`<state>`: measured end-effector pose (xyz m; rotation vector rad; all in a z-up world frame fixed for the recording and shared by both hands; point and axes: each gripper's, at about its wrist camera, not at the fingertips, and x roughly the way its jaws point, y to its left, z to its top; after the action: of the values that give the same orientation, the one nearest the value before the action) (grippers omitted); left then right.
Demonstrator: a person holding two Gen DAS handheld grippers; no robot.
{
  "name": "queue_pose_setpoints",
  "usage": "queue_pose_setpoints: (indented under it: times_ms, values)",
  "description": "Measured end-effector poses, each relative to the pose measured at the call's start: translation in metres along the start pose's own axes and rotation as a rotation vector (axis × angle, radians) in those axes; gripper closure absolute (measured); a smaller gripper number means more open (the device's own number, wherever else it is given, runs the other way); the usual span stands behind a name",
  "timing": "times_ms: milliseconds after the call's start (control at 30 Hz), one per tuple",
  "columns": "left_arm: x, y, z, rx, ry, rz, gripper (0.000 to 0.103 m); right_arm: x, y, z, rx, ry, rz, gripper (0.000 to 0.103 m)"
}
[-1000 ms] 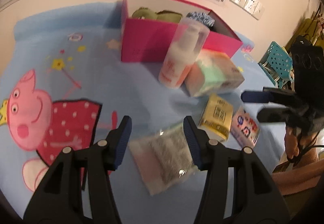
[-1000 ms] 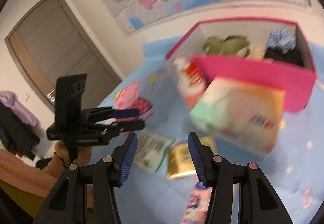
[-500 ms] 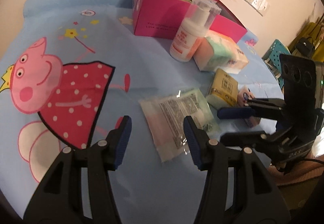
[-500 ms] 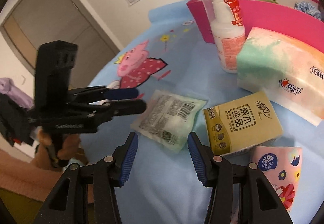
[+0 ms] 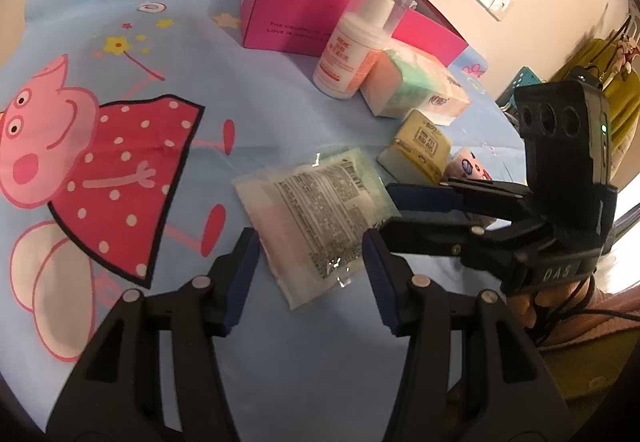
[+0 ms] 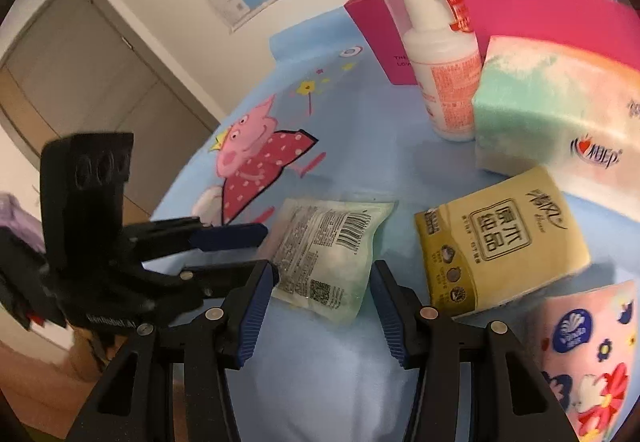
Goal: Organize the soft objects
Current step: 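Move the right gripper to the clear plastic packet and close on it, then lift the clear plastic packet with the right gripper toward the pink box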
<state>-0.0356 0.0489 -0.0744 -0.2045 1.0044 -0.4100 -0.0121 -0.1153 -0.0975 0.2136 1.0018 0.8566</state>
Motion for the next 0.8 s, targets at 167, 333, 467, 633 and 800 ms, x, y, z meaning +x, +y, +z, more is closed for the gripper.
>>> queue_pose_setpoints:
  times_ms: [167, 333, 467, 633, 800]
  values:
    - [-0.001, 0.001, -0.002, 0.003, -0.003, -0.019, 0.048, 0.004, -0.004, -0.001, 0.044, 0.019, 0.107, 0.062]
    - [-0.001, 0.002, -0.003, 0.005, -0.009, -0.024, 0.049, 0.004, -0.001, -0.003, 0.05, 0.013, 0.087, 0.073]
    - [-0.001, 0.003, -0.003, -0.012, -0.011, -0.065, 0.049, 0.002, 0.001, -0.001, 0.026, -0.006, 0.054, 0.082]
    - [0.002, -0.003, -0.001, -0.014, -0.016, -0.085, 0.049, -0.014, 0.009, 0.001, -0.046, -0.065, 0.01, 0.086]
    - [0.01, -0.008, 0.005, -0.016, -0.013, -0.108, 0.049, -0.034, 0.0, 0.002, -0.045, -0.106, -0.011, 0.088]
